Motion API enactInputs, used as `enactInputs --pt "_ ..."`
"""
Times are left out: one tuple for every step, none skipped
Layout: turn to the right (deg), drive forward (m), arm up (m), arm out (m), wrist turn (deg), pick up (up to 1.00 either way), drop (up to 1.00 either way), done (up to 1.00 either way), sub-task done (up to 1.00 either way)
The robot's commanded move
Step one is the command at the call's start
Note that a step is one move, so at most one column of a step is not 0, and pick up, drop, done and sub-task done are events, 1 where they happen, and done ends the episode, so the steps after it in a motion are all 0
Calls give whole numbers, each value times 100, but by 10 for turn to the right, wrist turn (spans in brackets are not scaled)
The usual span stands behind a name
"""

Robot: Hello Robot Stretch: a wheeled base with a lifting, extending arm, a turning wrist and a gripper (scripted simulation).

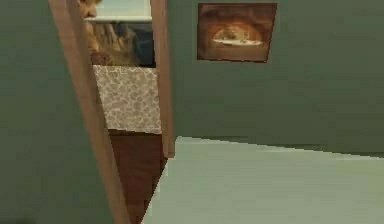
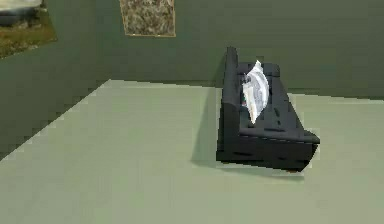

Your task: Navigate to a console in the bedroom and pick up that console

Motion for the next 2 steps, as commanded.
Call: enactInputs --pt "0 100 0 0 0 0 0 0 0" --pt "330 0 0 0 0 0 0 0 0"
